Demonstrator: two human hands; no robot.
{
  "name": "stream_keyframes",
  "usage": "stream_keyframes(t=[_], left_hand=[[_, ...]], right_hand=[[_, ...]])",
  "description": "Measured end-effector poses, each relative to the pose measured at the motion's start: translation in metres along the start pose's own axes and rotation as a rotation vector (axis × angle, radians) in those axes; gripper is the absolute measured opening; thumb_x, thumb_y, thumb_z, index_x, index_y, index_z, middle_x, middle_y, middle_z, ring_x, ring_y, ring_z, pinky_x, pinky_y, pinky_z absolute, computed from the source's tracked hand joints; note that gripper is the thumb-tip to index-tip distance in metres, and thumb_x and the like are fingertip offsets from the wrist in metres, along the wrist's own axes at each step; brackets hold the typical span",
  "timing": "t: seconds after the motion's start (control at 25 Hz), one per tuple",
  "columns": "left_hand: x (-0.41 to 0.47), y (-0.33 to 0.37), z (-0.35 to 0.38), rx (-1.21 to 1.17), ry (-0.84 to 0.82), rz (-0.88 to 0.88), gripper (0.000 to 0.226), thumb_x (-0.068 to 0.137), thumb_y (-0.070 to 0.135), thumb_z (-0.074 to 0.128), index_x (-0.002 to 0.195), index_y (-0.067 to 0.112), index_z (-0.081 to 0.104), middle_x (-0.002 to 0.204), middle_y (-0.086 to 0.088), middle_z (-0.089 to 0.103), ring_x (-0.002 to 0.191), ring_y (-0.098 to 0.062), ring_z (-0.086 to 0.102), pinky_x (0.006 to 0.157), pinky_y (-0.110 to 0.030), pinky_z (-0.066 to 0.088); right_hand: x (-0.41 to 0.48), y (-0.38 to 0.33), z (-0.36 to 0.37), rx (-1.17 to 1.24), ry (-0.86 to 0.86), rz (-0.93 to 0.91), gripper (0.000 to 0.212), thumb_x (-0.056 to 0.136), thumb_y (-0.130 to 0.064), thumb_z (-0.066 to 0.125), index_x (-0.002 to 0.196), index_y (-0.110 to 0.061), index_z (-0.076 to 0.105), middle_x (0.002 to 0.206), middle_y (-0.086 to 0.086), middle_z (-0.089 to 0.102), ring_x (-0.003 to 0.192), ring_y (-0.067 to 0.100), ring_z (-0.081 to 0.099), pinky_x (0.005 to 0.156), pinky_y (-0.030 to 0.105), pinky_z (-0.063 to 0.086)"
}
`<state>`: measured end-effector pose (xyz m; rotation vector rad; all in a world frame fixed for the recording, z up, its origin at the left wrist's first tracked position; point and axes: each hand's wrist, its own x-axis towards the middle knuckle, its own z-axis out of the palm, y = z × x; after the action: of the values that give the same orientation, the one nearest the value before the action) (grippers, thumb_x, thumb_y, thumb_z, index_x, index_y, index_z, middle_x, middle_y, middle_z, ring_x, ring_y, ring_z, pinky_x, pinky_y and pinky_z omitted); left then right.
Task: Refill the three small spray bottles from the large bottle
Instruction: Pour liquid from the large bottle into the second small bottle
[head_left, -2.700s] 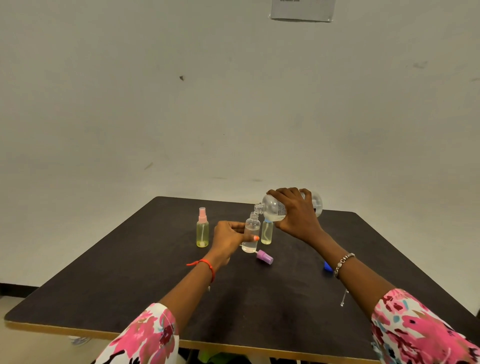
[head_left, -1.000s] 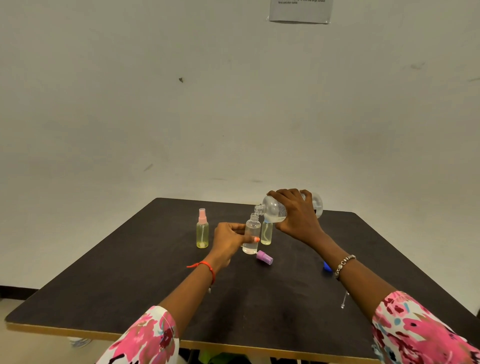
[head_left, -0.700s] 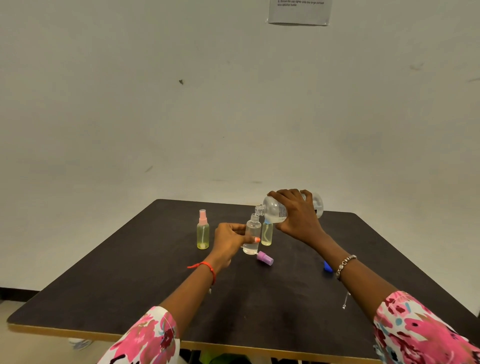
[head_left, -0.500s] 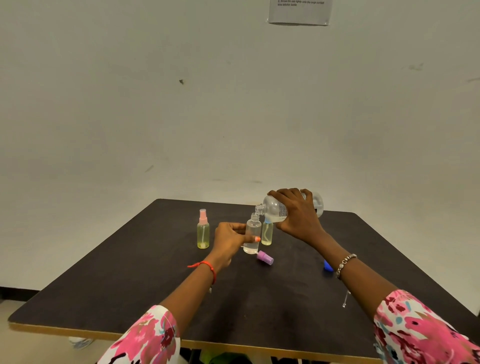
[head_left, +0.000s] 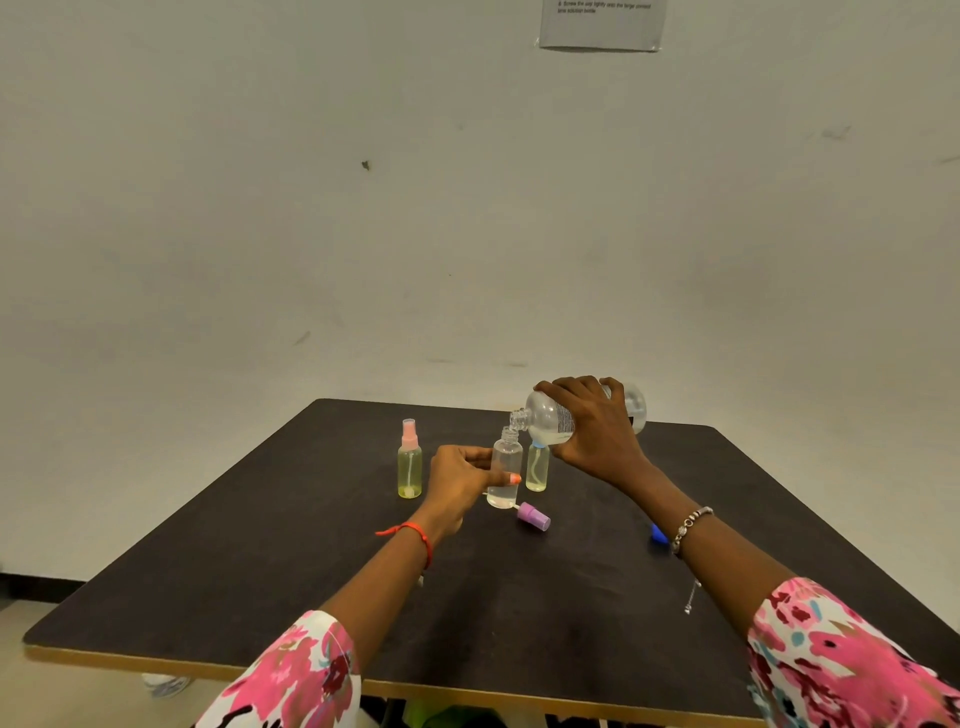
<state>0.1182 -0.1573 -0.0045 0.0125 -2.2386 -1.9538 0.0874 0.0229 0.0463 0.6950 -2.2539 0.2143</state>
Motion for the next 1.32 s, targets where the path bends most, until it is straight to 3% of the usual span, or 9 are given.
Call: stream_keyframes(t=[0.12, 0.32, 0.44, 0.8, 0.92, 1.0, 1.08, 1.2, 1.32], left_hand=[[0.000, 0.000, 0.000, -0.001, 0.001, 0.001, 0.044, 0.062, 0.005, 0.079, 0.104, 0.006, 0.066, 0.103, -0.008, 0.070, 0.081, -0.009, 0.061, 0.063, -0.015, 0.047], [-0.001, 0.000, 0.002, -0.007, -0.005, -0.003, 0.044, 0.061, 0.006, 0.080, 0.103, 0.006, 0.066, 0.092, -0.002, 0.069, 0.070, 0.002, 0.059, 0.056, -0.011, 0.046], [-0.002, 0.000, 0.002, -0.016, -0.010, -0.008, 0.044, 0.061, 0.005, 0.081, 0.102, 0.006, 0.066, 0.086, 0.001, 0.067, 0.074, -0.002, 0.062, 0.057, -0.012, 0.045], [0.003, -0.002, 0.010, -0.032, -0.038, -0.009, 0.045, 0.061, 0.003, 0.080, 0.103, 0.005, 0.066, 0.098, -0.007, 0.070, 0.078, -0.008, 0.064, 0.066, -0.016, 0.050], [0.007, -0.005, 0.012, -0.029, -0.034, -0.018, 0.044, 0.061, 0.004, 0.080, 0.103, 0.006, 0.066, 0.099, -0.006, 0.070, 0.075, -0.003, 0.062, 0.062, -0.014, 0.048], [0.010, -0.007, 0.013, -0.025, -0.036, -0.029, 0.044, 0.062, 0.004, 0.079, 0.104, 0.006, 0.066, 0.102, -0.006, 0.070, 0.077, -0.005, 0.062, 0.063, -0.014, 0.048], [0.013, -0.009, 0.013, -0.019, -0.036, -0.037, 0.045, 0.062, 0.005, 0.079, 0.106, 0.006, 0.065, 0.104, -0.007, 0.069, 0.081, -0.007, 0.061, 0.066, -0.015, 0.048], [0.019, -0.013, 0.014, -0.013, -0.027, -0.044, 0.046, 0.063, 0.005, 0.079, 0.106, 0.006, 0.065, 0.105, -0.008, 0.069, 0.082, -0.008, 0.061, 0.067, -0.015, 0.048], [0.024, -0.018, 0.013, -0.006, -0.013, -0.049, 0.044, 0.063, 0.004, 0.079, 0.104, 0.006, 0.066, 0.104, -0.007, 0.070, 0.081, -0.006, 0.062, 0.066, -0.014, 0.047]], right_hand=[[0.000, 0.000, 0.001, 0.003, 0.003, 0.004, 0.059, 0.065, -0.030, 0.076, 0.120, -0.022, 0.055, 0.114, 0.002, 0.063, 0.107, 0.025, 0.054, 0.097, 0.046, 0.029], [-0.002, 0.002, 0.002, -0.001, 0.008, 0.009, 0.057, 0.066, -0.030, 0.076, 0.118, -0.022, 0.056, 0.113, 0.001, 0.063, 0.106, 0.025, 0.055, 0.097, 0.047, 0.029], [-0.002, 0.003, 0.004, -0.006, 0.012, 0.014, 0.056, 0.065, -0.030, 0.075, 0.117, -0.023, 0.056, 0.112, 0.000, 0.063, 0.105, 0.024, 0.055, 0.095, 0.045, 0.030], [-0.005, 0.010, 0.009, 0.142, 0.003, 0.108, 0.067, 0.063, -0.030, 0.078, 0.123, -0.021, 0.052, 0.117, 0.000, 0.060, 0.106, 0.022, 0.054, 0.093, 0.039, 0.029], [-0.004, 0.014, 0.010, 0.364, 0.061, 0.231, 0.069, 0.060, -0.024, 0.082, 0.123, -0.018, 0.052, 0.116, 0.004, 0.060, 0.103, 0.022, 0.055, 0.091, 0.041, 0.039], [-0.002, 0.022, 0.012, 0.568, 0.108, 0.349, 0.073, 0.059, -0.016, 0.084, 0.123, -0.016, 0.051, 0.118, 0.008, 0.055, 0.102, 0.018, 0.052, 0.085, 0.029, 0.047], [-0.001, 0.033, 0.015, 0.657, 0.151, 0.503, 0.076, 0.058, -0.014, 0.085, 0.125, -0.016, 0.049, 0.119, 0.011, 0.046, 0.103, 0.015, 0.046, 0.080, 0.018, 0.044], [-0.002, 0.056, 0.026, 0.728, 0.197, 0.753, 0.079, 0.059, -0.016, 0.085, 0.127, -0.014, 0.047, 0.125, 0.013, 0.046, 0.110, 0.022, 0.048, 0.085, 0.025, 0.044], [-0.010, 0.074, 0.035, 0.742, 0.186, 0.841, 0.075, 0.060, -0.018, 0.085, 0.126, -0.010, 0.048, 0.126, 0.015, 0.054, 0.113, 0.030, 0.052, 0.085, 0.032, 0.048]])
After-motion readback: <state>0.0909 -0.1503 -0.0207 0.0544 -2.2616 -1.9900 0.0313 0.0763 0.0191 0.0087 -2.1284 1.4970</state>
